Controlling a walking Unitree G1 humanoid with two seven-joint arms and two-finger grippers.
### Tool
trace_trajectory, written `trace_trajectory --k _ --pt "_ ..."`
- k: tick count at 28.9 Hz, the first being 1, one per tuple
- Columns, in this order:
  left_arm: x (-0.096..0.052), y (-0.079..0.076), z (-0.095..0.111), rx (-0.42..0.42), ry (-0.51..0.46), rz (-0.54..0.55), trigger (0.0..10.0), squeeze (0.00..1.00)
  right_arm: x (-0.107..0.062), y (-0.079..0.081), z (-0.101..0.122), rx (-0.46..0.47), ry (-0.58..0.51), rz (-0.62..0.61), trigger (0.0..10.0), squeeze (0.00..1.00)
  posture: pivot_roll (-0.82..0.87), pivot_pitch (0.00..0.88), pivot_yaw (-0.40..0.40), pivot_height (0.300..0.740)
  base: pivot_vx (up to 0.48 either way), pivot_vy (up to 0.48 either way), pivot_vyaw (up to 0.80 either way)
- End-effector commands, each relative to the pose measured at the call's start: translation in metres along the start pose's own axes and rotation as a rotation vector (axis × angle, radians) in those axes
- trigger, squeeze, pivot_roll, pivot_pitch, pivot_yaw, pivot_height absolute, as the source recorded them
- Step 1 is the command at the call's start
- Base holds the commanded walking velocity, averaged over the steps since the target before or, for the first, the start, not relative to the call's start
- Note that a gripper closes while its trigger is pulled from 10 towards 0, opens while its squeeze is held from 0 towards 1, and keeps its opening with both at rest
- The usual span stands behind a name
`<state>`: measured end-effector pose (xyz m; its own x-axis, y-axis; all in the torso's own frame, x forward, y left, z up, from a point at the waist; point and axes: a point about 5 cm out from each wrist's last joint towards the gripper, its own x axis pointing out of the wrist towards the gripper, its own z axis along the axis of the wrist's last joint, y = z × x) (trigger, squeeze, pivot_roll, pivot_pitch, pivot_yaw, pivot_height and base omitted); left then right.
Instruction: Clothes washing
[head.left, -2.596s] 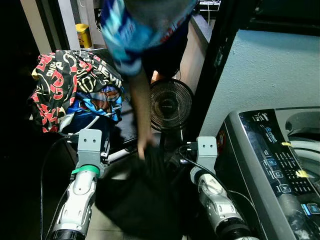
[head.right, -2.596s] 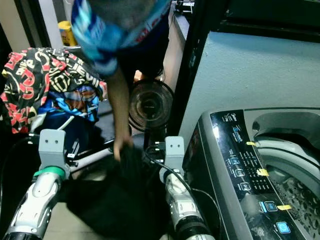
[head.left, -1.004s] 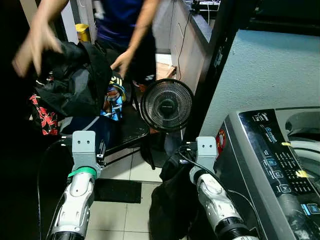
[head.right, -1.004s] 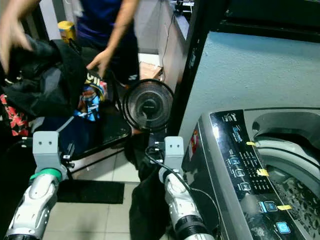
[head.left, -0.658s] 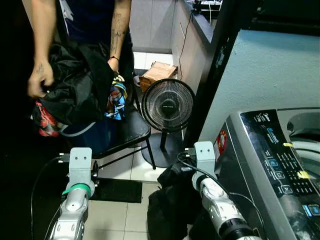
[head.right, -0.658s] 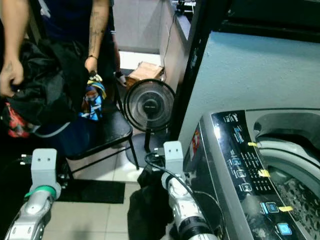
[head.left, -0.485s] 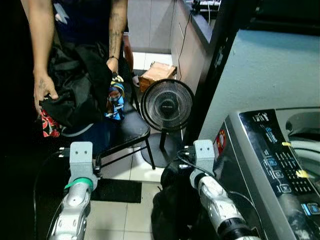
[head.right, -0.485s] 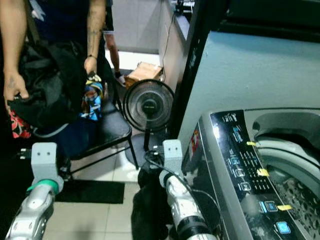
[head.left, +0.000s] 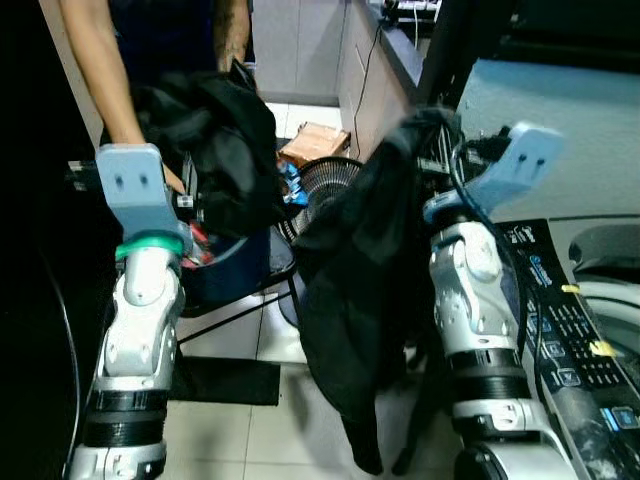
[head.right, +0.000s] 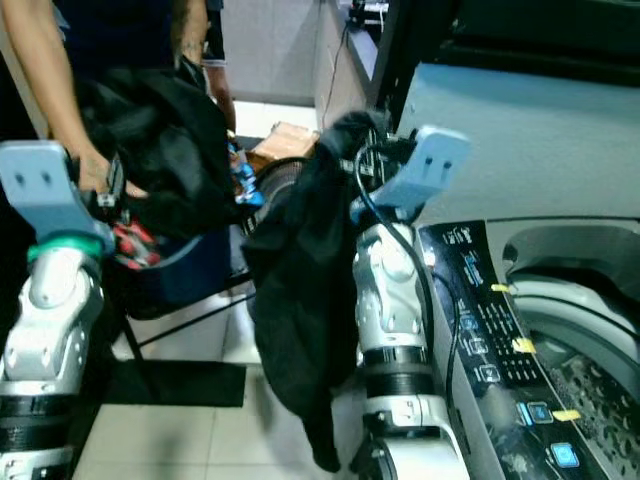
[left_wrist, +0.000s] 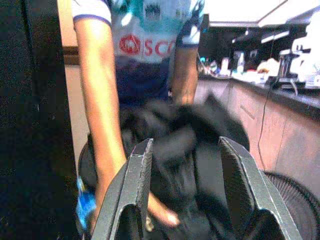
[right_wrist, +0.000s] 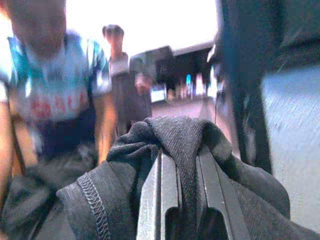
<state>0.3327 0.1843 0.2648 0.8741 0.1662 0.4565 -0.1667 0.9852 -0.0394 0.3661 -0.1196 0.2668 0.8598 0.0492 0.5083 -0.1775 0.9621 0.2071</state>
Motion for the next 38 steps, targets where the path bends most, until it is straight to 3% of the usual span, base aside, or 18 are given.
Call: trace_trajectory --k 1,6,10,22,29,34,38 --pt "-0.001 0.003 -0.006 -0.028 0.033 0.018 10.0 0.00 -0.006 -0.005 -0.017 -0.055 0.098 -0.012 10.0 0.00 0.14 0.000 -0.013 0.740 0.000 0.000 0.00" --pt "-0.005 0.005 -0.010 -0.028 0.049 0.032 10.0 0.00 -0.010 -0.007 -0.021 -0.034 0.124 -0.029 10.0 0.00 0.14 0.000 -0.013 0.740 0.000 0.000 0.00" --pt "-0.006 -0.003 -0.006 -0.005 0.034 0.000 10.0 0.00 -0.012 -0.007 -0.018 -0.024 0.114 -0.028 10.0 0.00 0.14 0.000 -0.011 0.740 0.000 0.000 0.00" --pt "-0.006 -0.007 -0.007 -0.028 0.055 -0.017 10.0 0.00 -0.005 -0.004 -0.003 -0.016 0.096 -0.034 10.0 0.00 0.14 0.000 -0.007 0.740 0.000 0.000 0.00" --pt "-0.016 -0.011 -0.022 0.017 0.114 -0.058 10.0 0.00 -0.011 -0.004 -0.016 -0.060 0.185 -0.037 10.0 0.00 0.14 0.006 -0.005 0.740 0.000 0.000 0.00" --pt "-0.018 -0.012 -0.021 0.018 0.115 -0.060 10.0 0.00 -0.015 -0.003 -0.020 -0.020 0.223 -0.036 10.0 0.00 0.14 0.008 -0.005 0.740 0.000 0.000 -0.80" --pt "-0.012 -0.012 -0.015 0.021 0.089 -0.062 10.0 0.00 -0.011 0.001 -0.011 0.011 0.185 -0.015 10.0 0.00 0.15 0.009 -0.004 0.740 0.000 0.000 -0.80"
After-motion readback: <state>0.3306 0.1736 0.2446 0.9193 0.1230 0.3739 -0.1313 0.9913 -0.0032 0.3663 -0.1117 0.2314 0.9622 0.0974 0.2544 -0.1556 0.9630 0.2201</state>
